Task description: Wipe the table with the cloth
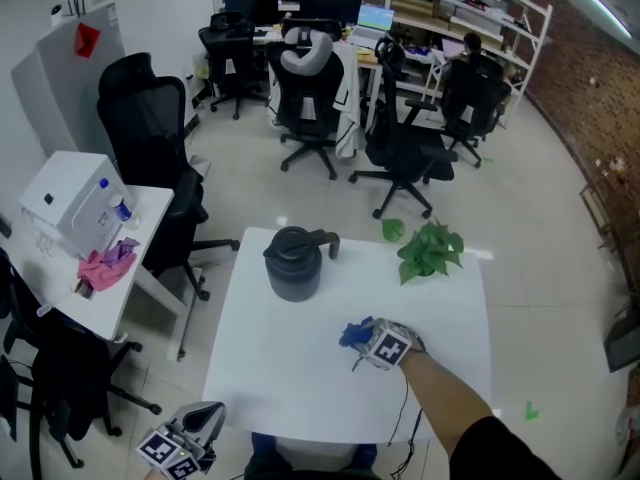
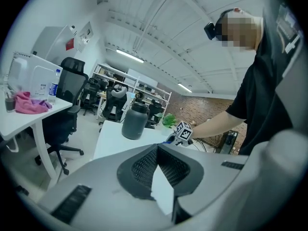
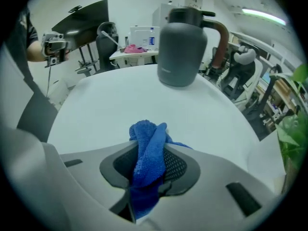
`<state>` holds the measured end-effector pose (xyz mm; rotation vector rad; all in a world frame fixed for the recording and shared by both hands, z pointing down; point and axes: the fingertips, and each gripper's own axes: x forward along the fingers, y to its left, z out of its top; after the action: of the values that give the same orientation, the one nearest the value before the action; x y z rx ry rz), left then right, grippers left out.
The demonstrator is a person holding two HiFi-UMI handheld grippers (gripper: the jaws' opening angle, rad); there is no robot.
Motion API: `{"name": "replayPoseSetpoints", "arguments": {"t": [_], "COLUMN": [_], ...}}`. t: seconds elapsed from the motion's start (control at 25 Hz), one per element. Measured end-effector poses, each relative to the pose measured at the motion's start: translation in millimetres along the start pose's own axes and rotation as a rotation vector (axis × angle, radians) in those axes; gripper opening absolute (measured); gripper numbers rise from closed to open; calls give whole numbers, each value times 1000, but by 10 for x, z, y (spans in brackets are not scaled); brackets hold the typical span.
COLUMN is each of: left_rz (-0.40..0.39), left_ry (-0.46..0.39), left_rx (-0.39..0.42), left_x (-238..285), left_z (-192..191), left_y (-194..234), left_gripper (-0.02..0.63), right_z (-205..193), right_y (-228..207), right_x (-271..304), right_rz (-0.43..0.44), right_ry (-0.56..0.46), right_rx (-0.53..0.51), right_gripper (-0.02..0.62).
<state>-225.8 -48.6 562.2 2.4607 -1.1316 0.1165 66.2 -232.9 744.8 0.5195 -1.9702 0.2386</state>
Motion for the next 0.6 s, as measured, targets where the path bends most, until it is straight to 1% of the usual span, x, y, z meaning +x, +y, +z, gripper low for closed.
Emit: {"name": "replayPoseSetpoints", "arguments": {"t": [0.08, 0.16, 0.24, 0.32, 0.44, 0.6], "left_rz": [7, 17, 27, 34, 27, -1], "left_ry": [5, 11, 11, 7, 5, -2], "left_rx": [5, 6, 6, 4, -1, -6], "left_x": [-43, -98, -137, -137, -85, 26], "left_z": [-9, -9, -1, 8, 2, 28], "left_y": [13, 37, 66, 88, 80, 7], "left_gripper": [0, 0, 0, 0, 0, 0], "right_z": [59, 107, 133, 140, 122, 29], "right_y": [-294, -477, -556, -531, -283, 368], "right_x": [48, 74, 83, 85, 73, -31], "right_rz": [-43, -67, -71, -64, -36, 39], "right_ry": [16, 28, 32, 34, 40, 6], "right_rx": [29, 65, 97, 99, 20, -105], "right_gripper": [106, 106, 107, 106, 103, 103]}}
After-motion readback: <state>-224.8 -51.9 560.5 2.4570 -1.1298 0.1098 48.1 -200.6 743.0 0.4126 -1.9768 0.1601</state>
